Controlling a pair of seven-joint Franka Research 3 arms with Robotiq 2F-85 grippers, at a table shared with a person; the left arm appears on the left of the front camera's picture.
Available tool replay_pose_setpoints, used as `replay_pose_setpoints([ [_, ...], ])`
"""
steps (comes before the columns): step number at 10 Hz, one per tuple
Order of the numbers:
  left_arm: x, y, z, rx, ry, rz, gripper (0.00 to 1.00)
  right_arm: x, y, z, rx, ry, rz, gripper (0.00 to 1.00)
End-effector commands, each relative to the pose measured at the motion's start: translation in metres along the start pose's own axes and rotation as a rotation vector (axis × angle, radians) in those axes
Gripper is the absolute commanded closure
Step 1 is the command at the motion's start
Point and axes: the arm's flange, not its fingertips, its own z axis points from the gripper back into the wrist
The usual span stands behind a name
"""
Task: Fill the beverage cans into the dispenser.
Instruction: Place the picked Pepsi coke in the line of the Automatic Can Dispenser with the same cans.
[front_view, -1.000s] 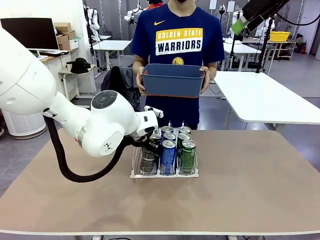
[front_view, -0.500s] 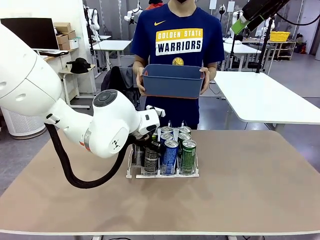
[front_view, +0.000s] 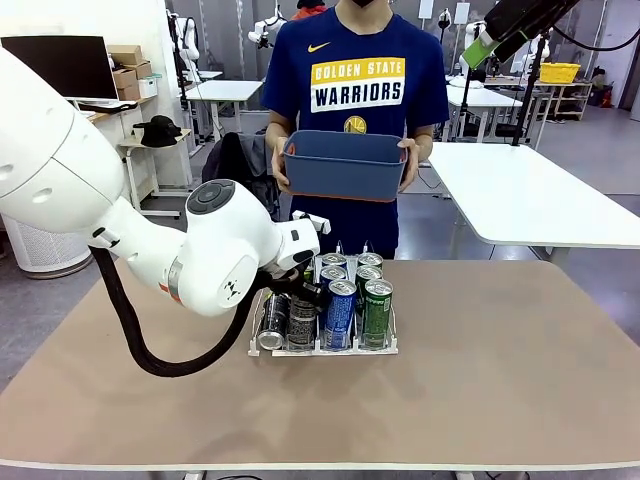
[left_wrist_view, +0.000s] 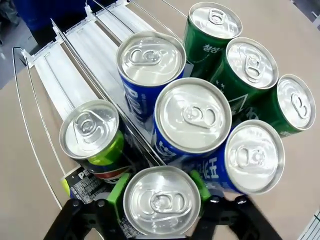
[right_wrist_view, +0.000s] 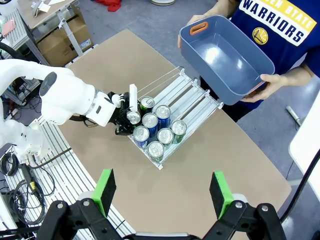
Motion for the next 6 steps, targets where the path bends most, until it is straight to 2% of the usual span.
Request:
replay_pose_setpoints([
  [1,0.001,-0.001,0.005,0.021,-0.027,0.012,0.23,-0.001,0.001,-0.001,0.006,0.001,0.008,0.00],
  [2,0.002,0.003,0.016,0.046,-0.048,0.011,0.04,-0.001,0.001,-0.001,0.006,0.001,0.008,0.00],
  [3,0.001,0.004,0.031,0.082,-0.074,0.011,0.17,-0.001,0.001,-0.001,0.006,0.001,0.008,0.00],
  [4,0.002,0.002,0.041,0.103,-0.092,0.021,0.00,-0.001,0.001,-0.001,0.006,0.001,0.008,0.00],
  [6,0.001,0.002,0.061,0.132,-0.122,0.009,0.00,-0.001,0.001,-0.001,0.006,0.001,0.008,0.00],
])
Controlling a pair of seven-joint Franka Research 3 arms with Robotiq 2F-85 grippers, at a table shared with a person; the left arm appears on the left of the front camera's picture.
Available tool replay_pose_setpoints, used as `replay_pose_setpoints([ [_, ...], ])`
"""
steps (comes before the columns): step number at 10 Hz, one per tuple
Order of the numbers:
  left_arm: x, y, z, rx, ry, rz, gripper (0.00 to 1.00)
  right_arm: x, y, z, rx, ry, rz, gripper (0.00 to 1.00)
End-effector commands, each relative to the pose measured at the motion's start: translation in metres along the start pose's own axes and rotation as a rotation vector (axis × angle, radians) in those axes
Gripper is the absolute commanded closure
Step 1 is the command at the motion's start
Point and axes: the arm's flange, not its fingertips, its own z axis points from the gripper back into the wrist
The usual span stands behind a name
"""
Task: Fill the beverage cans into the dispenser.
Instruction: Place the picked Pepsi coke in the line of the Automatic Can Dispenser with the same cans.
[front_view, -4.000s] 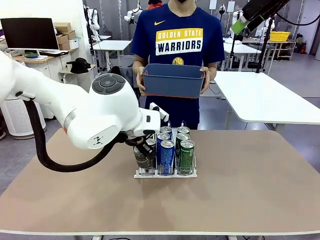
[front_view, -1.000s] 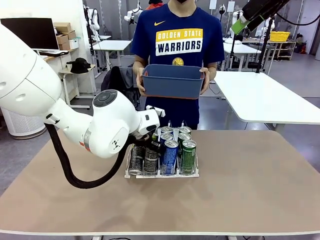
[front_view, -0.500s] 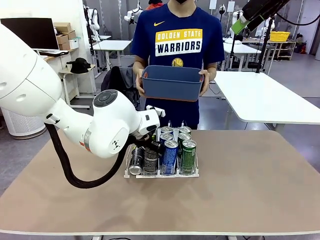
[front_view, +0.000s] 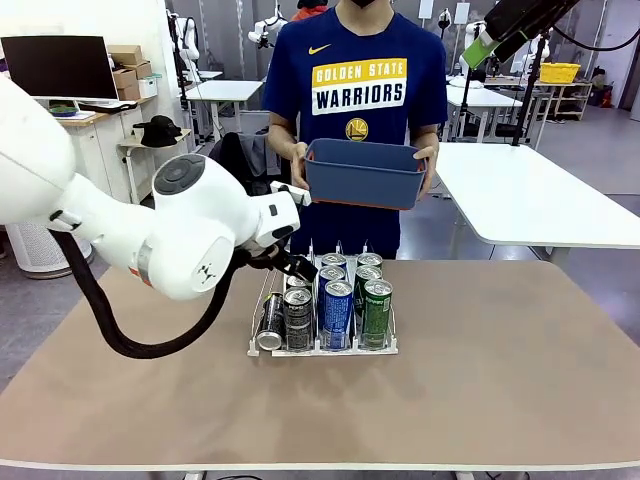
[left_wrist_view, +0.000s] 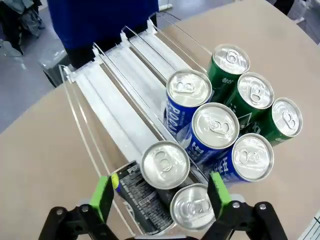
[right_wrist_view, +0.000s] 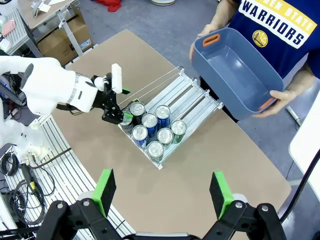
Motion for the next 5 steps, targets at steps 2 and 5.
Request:
replay_pose_setpoints([
  [2,0.000,-0.028,0.014,0.063,-0.048,-0.005,0.00,-0.001,0.001,-0.001,0.006,0.001,0.008,0.00],
  [5,0.003,-0.012,0.029,0.037,-0.046,-0.015,0.00,-0.001,0.001,-0.001,0.006,0.001,0.008,0.00],
])
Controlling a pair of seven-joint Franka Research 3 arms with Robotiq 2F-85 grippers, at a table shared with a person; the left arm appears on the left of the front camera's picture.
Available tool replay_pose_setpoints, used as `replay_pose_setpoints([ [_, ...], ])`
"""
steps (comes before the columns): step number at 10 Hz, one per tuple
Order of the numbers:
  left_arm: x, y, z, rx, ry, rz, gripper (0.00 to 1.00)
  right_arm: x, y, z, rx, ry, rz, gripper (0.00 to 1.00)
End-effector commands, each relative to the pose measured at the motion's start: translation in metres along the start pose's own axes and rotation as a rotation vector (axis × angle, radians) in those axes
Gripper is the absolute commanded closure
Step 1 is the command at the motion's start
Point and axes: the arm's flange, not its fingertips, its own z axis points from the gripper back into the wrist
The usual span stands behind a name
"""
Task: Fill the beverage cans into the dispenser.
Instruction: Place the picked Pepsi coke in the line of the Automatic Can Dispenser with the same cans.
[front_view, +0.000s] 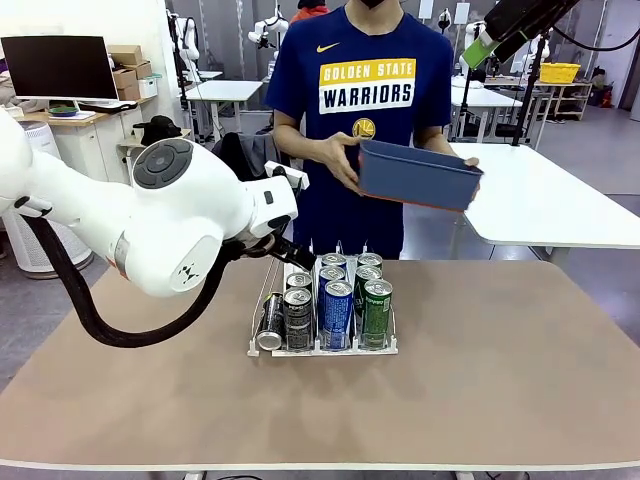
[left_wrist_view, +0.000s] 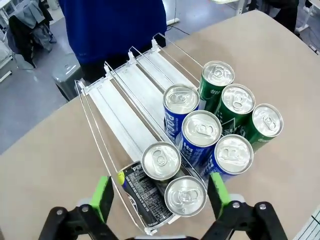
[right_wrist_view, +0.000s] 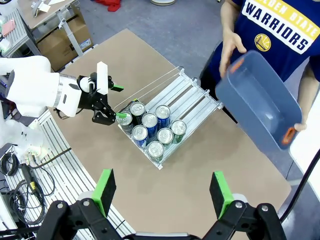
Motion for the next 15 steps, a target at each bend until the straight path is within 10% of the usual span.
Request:
replay_pose_setpoints([
  [1,-0.0025,0.0042,-0.0065,-0.010,0.013,0.012,0.00,-0.0007,0.0008,-0.0013,0.006,0.001,0.008,0.00],
  [15,-0.0025,0.0042,-0.0065,-0.010,0.013,0.012,0.00,-0.0007,0.0008,-0.0013,0.006,0.001,0.008,0.00],
])
